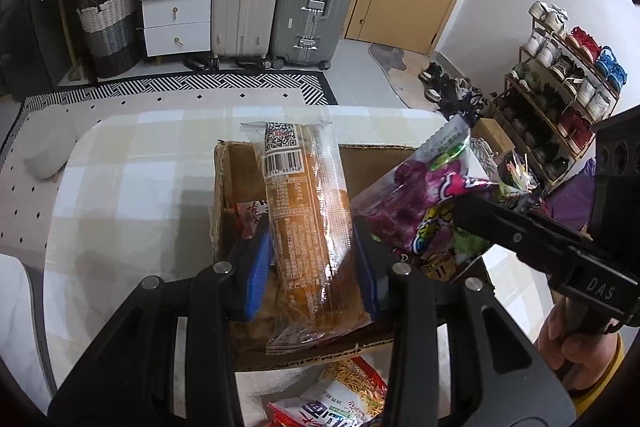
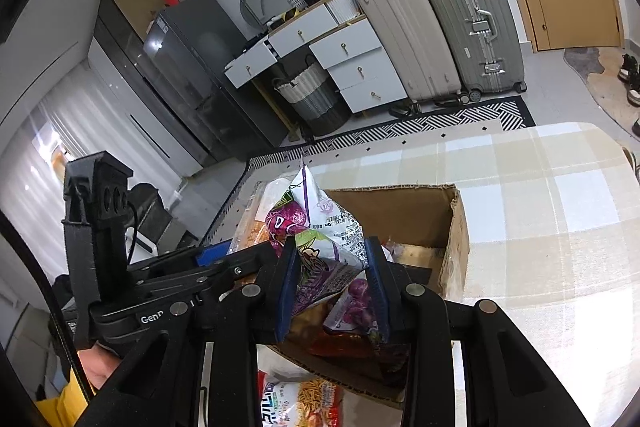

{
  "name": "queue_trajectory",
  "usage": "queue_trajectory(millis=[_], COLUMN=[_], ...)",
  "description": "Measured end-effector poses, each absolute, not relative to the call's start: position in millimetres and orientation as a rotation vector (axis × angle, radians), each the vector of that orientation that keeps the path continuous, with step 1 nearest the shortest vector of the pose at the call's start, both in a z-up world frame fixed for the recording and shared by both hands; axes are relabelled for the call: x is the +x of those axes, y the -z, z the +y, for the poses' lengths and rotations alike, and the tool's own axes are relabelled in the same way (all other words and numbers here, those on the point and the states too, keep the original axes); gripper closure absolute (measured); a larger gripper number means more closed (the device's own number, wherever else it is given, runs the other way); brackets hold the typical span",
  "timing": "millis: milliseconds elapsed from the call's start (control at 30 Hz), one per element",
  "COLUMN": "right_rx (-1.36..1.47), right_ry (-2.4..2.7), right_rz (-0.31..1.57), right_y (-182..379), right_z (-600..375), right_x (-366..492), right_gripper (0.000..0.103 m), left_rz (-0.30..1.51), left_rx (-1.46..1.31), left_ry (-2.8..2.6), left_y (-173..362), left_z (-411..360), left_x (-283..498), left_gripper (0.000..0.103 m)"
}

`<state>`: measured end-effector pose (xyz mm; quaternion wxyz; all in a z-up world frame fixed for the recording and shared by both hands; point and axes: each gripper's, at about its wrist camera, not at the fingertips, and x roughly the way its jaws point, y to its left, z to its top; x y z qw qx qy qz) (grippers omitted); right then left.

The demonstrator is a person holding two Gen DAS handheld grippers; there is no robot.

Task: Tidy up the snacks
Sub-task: 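Lower both bags into the SF box and open both tools, then move both tools back over the remaining snacks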

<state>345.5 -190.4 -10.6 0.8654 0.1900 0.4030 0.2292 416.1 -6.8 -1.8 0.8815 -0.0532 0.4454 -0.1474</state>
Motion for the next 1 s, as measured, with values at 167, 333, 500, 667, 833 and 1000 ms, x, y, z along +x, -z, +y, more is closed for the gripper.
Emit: queue_trajectory(millis=[167,333,500,667,833,1000], right_rx=[0.382,0.374,0.322,0.268,0.279,0.273], right_ry=[-0.482,-0.475,-0.443,-0.417,-0.424,-0.438], right_rz=[0.855,0.863,0.865,0.83,0.804,0.768], right_y=[15.0,17.7,18.6,6.2,-12.7,-38.3], right_z=[-186.5,-184.6,-180.8,-183.2,-189.0,-190.0], right_x=[346.1,346.7,345.4,333.7,310.6,275.3], right_gripper=[0.07,0.07,0.059,0.054,0.054,0.054], left_rz=[0.911,0.903,0.897,0.879,0.847,0.774], left_rx=[-0.102,-0.086,-0.085,-0.078,-0.067,-0.048], left_ry=[0.303,0.295,0.288,0.289,0.292,0.295], left_y=[5.7,4.7,-4.2,-16.9,-40.1,-70.9], left_z=[-3.9,-3.1,4.7,8.0,7.3,4.6], left_x=[411.4,388.8,357.8,329.6,288.3,231.1], left_gripper=[0.068,0.068,0.068,0.068,0.066,0.056])
